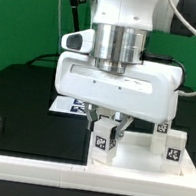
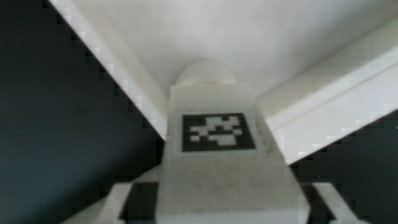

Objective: Assemble square table

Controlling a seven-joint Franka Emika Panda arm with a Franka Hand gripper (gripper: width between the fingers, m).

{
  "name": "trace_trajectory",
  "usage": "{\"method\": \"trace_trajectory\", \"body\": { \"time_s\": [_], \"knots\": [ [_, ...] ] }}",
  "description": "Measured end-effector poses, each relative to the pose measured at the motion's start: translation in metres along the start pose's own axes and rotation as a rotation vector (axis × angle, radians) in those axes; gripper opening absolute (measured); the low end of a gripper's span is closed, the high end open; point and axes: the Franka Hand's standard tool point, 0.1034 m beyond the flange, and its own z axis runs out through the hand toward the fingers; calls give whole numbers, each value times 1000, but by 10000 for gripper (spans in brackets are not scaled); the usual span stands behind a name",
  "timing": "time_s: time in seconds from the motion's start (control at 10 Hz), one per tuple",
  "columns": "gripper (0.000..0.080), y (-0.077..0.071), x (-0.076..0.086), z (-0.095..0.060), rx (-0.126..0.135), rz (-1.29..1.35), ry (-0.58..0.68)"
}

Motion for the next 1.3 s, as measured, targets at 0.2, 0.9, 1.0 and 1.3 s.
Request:
{"method": "trace_trajectory", "body": {
  "time_s": [0.2, 0.9, 1.0, 1.3],
  "knots": [
    [293, 2, 1, 0, -2, 180, 0],
    [294, 0, -9, 5, 89, 1246, -48],
    [294, 1, -11, 5, 129, 1376, -50],
    [469, 0, -13, 5, 110, 1261, -48]
  ]
}}
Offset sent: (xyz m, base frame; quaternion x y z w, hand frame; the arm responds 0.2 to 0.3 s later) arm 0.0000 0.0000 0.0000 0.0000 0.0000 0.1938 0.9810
